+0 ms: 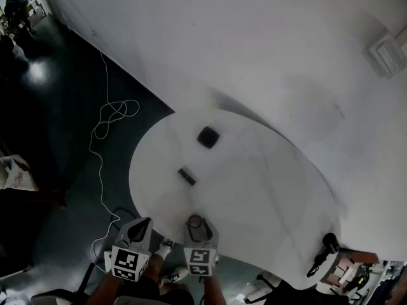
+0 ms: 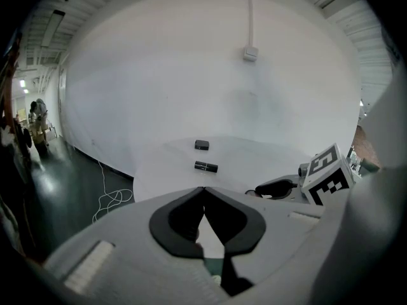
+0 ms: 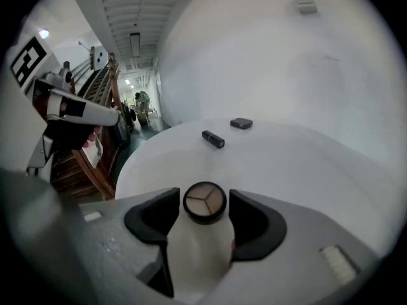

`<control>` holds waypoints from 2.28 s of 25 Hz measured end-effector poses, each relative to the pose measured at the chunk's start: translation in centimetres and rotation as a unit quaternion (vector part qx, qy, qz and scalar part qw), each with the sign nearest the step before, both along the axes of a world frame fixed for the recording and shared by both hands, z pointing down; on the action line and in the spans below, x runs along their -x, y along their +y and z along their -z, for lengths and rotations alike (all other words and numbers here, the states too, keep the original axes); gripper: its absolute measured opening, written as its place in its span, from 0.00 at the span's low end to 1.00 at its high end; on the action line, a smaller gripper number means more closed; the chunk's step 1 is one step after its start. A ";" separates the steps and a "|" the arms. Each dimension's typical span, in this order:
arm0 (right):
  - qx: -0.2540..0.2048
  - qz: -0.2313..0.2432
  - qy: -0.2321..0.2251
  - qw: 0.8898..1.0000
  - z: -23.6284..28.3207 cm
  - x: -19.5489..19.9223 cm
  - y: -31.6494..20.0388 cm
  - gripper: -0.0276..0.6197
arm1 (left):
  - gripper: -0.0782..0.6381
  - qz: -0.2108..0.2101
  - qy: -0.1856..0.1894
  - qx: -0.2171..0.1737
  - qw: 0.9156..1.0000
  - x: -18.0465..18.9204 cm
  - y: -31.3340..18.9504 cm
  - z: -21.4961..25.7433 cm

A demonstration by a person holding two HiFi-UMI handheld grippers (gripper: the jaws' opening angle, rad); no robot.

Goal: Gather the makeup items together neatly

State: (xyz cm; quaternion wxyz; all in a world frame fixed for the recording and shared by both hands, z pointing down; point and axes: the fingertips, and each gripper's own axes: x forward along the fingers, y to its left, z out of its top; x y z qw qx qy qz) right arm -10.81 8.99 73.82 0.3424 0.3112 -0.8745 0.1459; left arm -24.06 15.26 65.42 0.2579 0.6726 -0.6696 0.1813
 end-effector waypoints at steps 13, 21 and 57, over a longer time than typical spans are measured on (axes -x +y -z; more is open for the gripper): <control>0.010 0.001 0.010 1.000 -0.2 -0.2 -0.3 0.38 | 0.12 -0.003 -0.001 -0.005 1.000 0.3 -1.1 0.5; -0.015 -0.034 -0.005 0.999 3.9 -1.7 -2.3 0.37 | 0.12 -0.025 -0.003 -0.034 0.999 -0.4 -3.6 3.1; -0.151 -0.364 -0.001 0.919 18.9 -31.3 -5.0 0.37 | 0.12 -0.361 0.032 -0.139 0.921 -30.1 -15.6 14.2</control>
